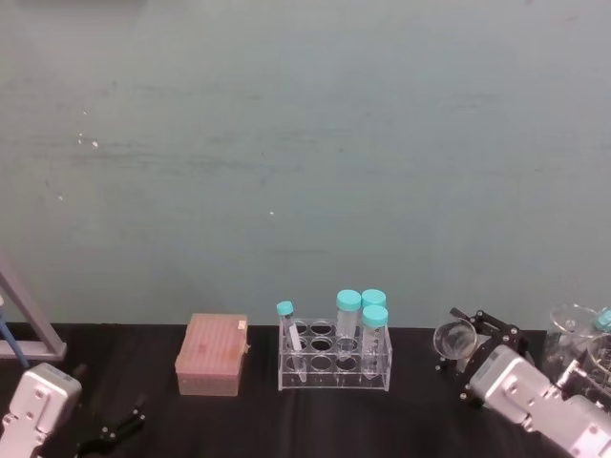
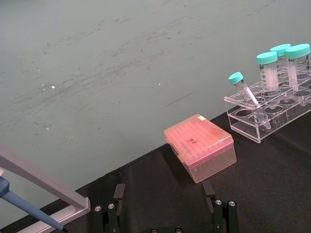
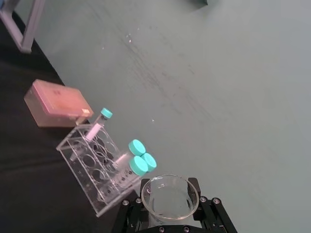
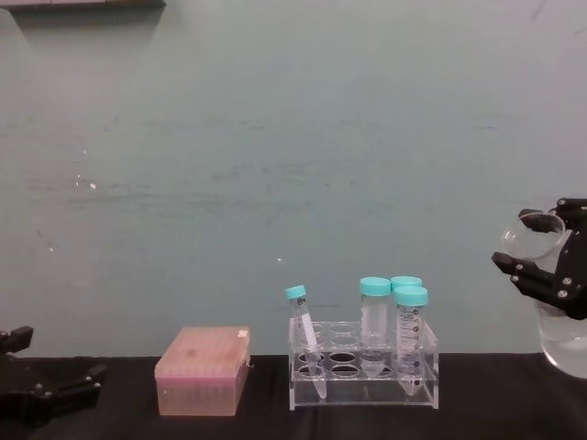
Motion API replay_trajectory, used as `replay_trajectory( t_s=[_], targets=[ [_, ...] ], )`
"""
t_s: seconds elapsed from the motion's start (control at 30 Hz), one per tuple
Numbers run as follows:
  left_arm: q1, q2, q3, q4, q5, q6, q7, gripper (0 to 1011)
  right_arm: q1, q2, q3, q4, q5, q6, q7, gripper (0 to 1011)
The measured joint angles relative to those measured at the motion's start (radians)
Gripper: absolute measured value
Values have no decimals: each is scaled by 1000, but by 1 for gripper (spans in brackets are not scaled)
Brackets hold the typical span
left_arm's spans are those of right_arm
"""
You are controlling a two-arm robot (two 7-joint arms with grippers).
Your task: Pick up the beaker with the right gripper, shake it three times, and then put it down.
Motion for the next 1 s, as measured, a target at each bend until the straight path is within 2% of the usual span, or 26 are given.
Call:
replay_trajectory(
  t_s=[0.03,0.27,0.3,0.47,0.57,0.63,0.67,0.73,0.77,0.83,0.87,0.9,0.97,1.0],
  targets=[
    [0,0,0,0,0,0,0,1000,0,3,-2,0,-25,-3,-7,478],
    [0,0,0,0,0,0,0,1000,0,8,-2,-2,-95,-10,-24,478],
    [0,0,0,0,0,0,0,1000,1,11,-5,-2,-118,-15,-29,478],
    [0,0,0,0,0,0,0,1000,1,8,-3,-2,-149,-17,-36,478],
    [0,0,0,0,0,0,0,1000,-7,-5,11,-2,-128,-16,-25,478],
    [0,0,0,0,0,0,0,1000,-12,-16,24,-2,-96,-11,-10,478],
    [0,0,0,0,0,0,0,1000,-19,-32,41,-2,-49,-3,13,478],
    [0,0,0,0,0,0,0,1000,-27,-51,60,-2,10,7,40,478],
    [0,0,0,0,0,0,0,1000,-35,-74,83,-1,75,18,70,478],
    [0,0,0,0,0,0,0,1000,-42,-97,105,0,146,31,102,478],
    [0,0,0,0,0,0,0,1000,-50,-122,129,2,217,46,133,478],
    [0,0,0,0,0,0,0,1000,-50,-122,129,2,217,46,133,478],
    [0,0,0,0,0,0,0,1000,-63,-169,169,3,343,85,175,478],
    [0,0,0,0,0,0,0,1000,-66,-178,175,2,370,95,183,478]
  ],
)
